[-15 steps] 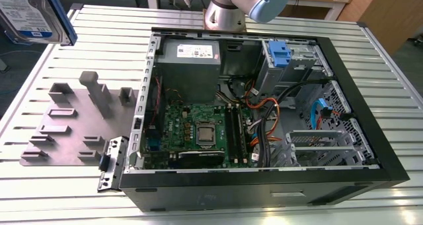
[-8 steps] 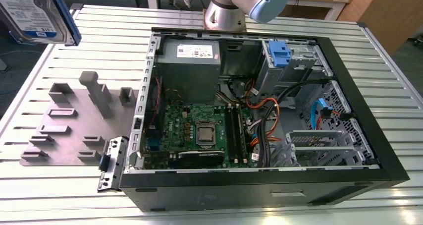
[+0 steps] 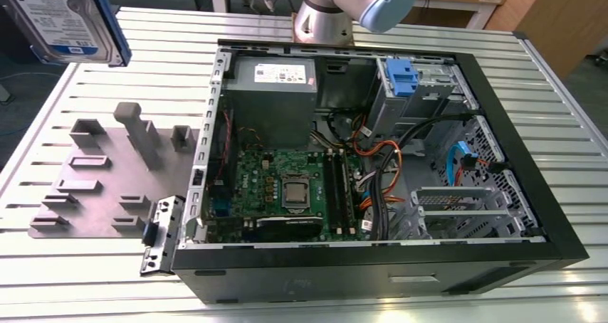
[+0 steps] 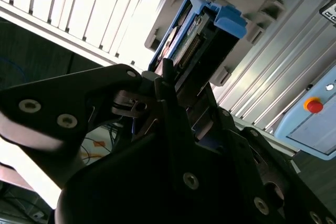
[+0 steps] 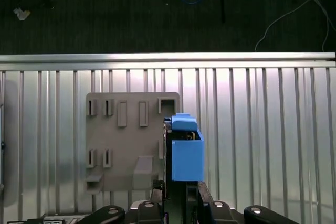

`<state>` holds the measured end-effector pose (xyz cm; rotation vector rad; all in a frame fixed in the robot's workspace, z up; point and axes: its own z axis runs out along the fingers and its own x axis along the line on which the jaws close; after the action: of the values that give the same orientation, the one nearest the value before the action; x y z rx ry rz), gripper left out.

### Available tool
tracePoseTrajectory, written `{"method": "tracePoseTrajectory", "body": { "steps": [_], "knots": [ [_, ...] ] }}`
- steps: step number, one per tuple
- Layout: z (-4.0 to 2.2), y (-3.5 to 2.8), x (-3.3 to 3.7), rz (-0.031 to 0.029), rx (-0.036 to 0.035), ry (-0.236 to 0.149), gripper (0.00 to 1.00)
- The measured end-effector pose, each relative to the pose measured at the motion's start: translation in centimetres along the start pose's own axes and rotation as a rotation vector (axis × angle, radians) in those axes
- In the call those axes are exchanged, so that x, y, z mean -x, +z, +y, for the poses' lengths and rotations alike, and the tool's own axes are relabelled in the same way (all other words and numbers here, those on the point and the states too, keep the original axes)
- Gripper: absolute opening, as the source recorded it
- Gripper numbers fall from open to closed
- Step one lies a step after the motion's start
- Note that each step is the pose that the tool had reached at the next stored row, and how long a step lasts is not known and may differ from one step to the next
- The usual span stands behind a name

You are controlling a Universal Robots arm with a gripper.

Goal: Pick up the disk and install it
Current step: 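Pick up the disk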

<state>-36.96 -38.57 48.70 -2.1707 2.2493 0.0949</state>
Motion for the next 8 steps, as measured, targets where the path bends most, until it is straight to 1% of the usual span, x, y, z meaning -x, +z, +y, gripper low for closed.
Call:
{"method": "tracePoseTrajectory", "body": {
  "steps": [3, 8],
  "knots": [
    [-1.02, -0.02, 0.03, 0.0000, 0.0001, 0.000, 0.35],
    [-3.03, -0.06, 0.11, 0.0001, 0.0002, 0.000, 0.35]
  ]
}}
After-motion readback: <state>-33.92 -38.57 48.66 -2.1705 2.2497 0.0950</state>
